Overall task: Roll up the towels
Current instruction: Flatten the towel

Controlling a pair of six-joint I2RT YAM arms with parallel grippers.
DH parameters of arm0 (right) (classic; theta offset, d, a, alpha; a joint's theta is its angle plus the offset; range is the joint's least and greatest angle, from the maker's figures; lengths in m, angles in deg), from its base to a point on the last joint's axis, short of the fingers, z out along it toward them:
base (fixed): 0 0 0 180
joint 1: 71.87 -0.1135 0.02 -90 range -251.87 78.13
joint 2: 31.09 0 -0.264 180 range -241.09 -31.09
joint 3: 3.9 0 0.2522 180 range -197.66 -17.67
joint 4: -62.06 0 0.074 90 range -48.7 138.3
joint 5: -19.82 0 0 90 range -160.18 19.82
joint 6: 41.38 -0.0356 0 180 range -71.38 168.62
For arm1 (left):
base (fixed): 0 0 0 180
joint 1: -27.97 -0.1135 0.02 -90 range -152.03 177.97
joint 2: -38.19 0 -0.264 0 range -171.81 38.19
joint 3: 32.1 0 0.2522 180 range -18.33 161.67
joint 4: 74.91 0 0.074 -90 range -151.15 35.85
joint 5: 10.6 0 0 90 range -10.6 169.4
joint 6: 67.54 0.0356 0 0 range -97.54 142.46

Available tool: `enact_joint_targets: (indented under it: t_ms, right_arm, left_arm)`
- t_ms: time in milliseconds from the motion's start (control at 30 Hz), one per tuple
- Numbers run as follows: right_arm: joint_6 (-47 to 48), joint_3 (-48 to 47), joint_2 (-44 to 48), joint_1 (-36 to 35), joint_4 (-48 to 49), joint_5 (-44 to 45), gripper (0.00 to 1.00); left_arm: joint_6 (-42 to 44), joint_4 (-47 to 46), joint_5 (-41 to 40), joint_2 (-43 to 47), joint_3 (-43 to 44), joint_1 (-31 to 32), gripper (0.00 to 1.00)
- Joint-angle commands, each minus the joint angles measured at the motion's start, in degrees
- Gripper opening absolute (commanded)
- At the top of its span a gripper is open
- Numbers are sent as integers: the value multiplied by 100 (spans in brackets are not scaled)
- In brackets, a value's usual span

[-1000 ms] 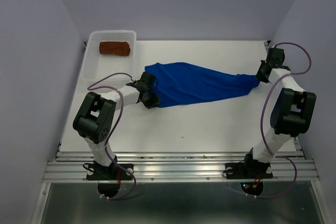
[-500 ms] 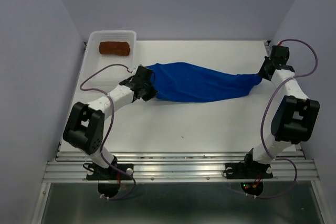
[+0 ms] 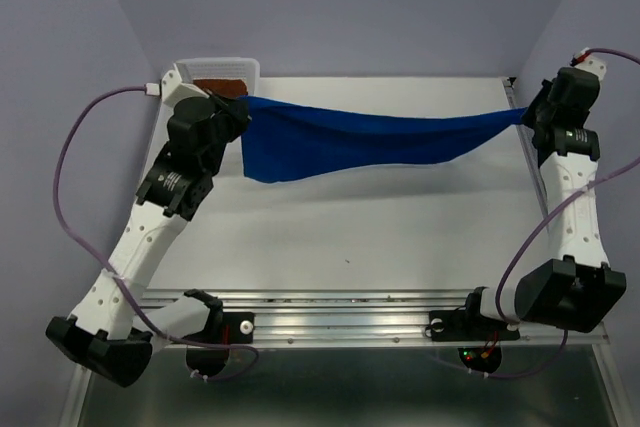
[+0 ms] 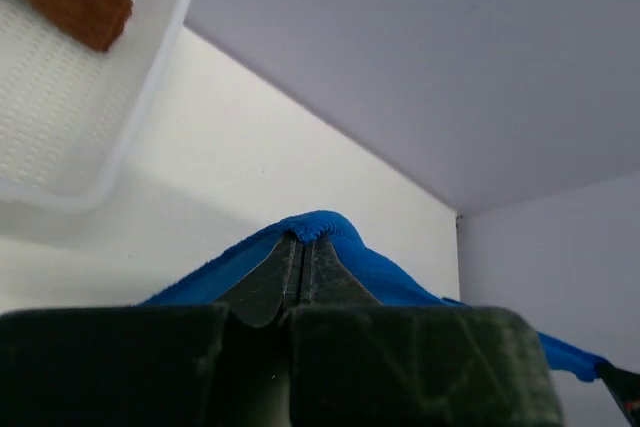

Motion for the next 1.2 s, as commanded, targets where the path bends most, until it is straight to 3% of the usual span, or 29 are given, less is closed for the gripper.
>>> enact_joint_targets:
  t_ms: [0,167,300,467,667,800,967,1033,1167]
  right_arm:
    - [-64,-519,570,132,-367,444,2]
    - [-64,-800,1124,132,-737,682,2]
    - [32,-765,1546,132,-1044,120,3]
    - [-186,-1213,1783,132,-1809,489,5]
    - [-371,-880,1960,132,-2196,971,5]
    - [-485,-722,1785,132,-2583,1498,5]
    - [-565,-327,889,132,-2427,1544,5]
    - [-399,-299,495,132,-2057,1237,5]
    - [-206,-808,-1259,132,-1653,413,14]
  left_arm:
    - [234,180,-814,597,392,-102,0]
    - [305,267,-1025,1134,437,-102,0]
    - [270,259,-999,1450,121,-102,0]
    - [261,-30,-438,1670,-301,-102,0]
    - [138,48,-358,1566,-697,-102,0]
    - [-11,127,-182,1023,-802,-102,0]
    - [41,-74,134,-41,-873,-137,0]
    - [50,-391,441,-750,-777,-225,0]
    - [50,-374,514,-2088,-75,-304,0]
